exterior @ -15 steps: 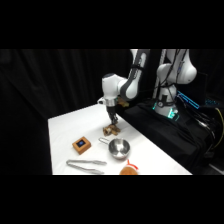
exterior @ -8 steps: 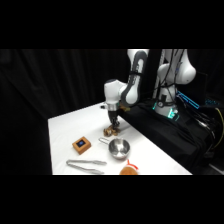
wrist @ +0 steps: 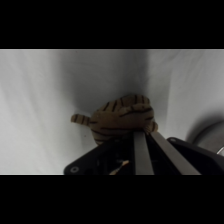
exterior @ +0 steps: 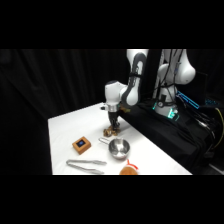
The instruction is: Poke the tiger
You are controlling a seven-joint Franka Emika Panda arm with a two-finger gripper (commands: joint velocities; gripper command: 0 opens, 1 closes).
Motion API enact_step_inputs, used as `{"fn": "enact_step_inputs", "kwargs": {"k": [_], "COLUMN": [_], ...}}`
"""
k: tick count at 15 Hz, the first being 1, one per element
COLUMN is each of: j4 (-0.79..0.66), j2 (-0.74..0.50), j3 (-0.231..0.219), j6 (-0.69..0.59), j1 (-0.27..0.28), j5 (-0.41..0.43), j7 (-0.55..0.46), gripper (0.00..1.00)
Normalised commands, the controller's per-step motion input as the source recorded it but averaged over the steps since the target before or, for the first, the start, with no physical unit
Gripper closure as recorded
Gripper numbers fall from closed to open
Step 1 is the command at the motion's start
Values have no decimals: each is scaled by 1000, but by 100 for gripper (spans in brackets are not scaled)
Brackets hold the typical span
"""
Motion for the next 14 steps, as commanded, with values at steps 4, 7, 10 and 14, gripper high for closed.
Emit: {"fn": "enact_step_inputs", "kwargs": {"k": [4,7,10,14], "j4": [-175,-105,-55,13], "j2": [-541,-562,-535,-477], "j3": [-152,-196,-189,-138], "j6": [-292,-452,-450,-416], "j1": [72,155,201,186], "j5": [-219,-186,-202,-222], "j7": [110,132,216,264], "gripper": [93,91,58,25]}}
